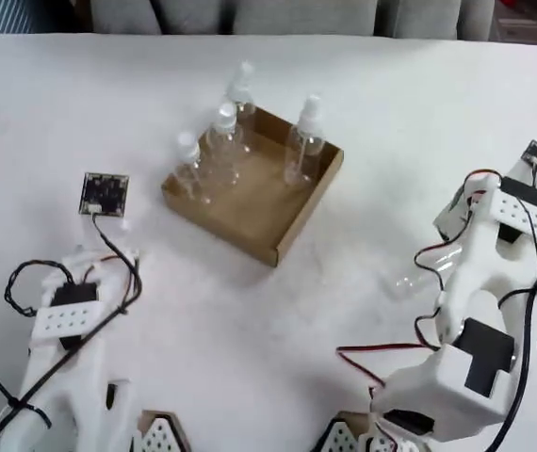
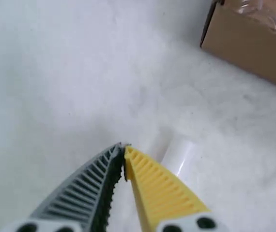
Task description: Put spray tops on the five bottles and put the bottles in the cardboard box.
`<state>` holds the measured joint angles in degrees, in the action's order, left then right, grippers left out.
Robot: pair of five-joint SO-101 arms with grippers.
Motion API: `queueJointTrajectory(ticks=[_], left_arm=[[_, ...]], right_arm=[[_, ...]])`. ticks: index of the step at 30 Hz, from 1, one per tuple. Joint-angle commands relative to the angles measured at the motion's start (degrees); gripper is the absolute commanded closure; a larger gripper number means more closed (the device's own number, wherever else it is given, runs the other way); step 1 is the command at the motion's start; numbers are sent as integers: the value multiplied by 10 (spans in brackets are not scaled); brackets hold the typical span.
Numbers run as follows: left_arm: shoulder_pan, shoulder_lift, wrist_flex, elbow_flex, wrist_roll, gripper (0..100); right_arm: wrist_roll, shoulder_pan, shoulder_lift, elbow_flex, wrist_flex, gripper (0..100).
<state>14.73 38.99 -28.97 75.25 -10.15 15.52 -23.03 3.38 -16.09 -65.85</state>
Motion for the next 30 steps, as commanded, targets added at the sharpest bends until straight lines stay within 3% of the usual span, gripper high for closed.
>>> queueJointTrajectory(ticks=[1,20,28,30], left_arm=[[1,4,15,-5,-5,980],[1,4,15,-5,-5,980],[1,4,15,-5,-5,980],[1,4,15,-5,-5,980]], right_arm=[[13,4,-23,23,-15,811],[44,-19,70,20,44,769],[41,-11,73,34,43,896],[-5,-9,74,52,41,939]])
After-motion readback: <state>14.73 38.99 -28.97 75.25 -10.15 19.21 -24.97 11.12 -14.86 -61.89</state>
